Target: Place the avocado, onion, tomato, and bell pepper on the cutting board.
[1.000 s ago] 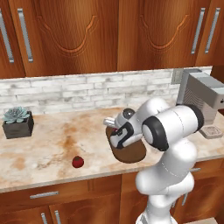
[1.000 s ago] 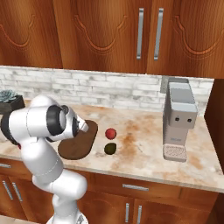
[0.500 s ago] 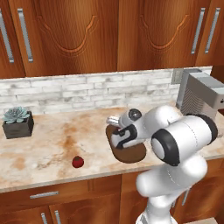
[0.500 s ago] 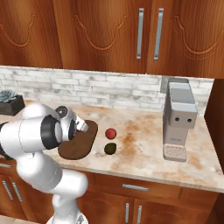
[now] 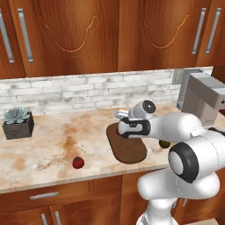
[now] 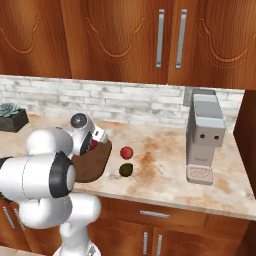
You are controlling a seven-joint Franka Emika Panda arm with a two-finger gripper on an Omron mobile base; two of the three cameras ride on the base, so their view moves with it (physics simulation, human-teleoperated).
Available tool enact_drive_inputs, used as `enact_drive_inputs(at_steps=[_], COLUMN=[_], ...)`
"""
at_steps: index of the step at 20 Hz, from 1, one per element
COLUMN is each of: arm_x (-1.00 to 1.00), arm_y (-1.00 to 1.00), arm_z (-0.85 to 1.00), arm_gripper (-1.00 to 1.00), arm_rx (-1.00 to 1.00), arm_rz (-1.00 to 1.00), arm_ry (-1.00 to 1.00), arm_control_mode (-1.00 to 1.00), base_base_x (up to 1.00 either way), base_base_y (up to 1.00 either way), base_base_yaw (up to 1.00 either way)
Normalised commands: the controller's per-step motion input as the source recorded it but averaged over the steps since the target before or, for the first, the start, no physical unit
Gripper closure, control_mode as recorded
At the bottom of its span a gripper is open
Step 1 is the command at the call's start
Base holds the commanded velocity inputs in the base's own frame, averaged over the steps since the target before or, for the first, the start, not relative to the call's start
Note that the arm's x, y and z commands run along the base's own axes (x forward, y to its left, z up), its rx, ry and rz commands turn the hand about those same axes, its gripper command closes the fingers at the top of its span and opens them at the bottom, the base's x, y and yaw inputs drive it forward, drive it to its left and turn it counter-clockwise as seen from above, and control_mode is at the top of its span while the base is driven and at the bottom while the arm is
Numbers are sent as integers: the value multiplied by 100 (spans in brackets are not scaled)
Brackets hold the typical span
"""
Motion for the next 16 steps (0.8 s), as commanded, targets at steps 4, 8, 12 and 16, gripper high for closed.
enact_drive_inputs(at_steps=[4,8,12,16], arm_x=[-20,-18,-14,-1], arm_y=[-14,-14,-18,-28], arm_z=[32,30,27,5], arm_gripper=[-100,-100,-100,-100], arm_rx=[-17,-19,-16,-11], arm_rz=[6,3,0,5], arm_ry=[17,26,27,21], arm_control_mode=[-100,-100,-100,-100], base_base_x=[0,0,0,0], base_base_y=[0,0,0,0], base_base_yaw=[0,0,0,0])
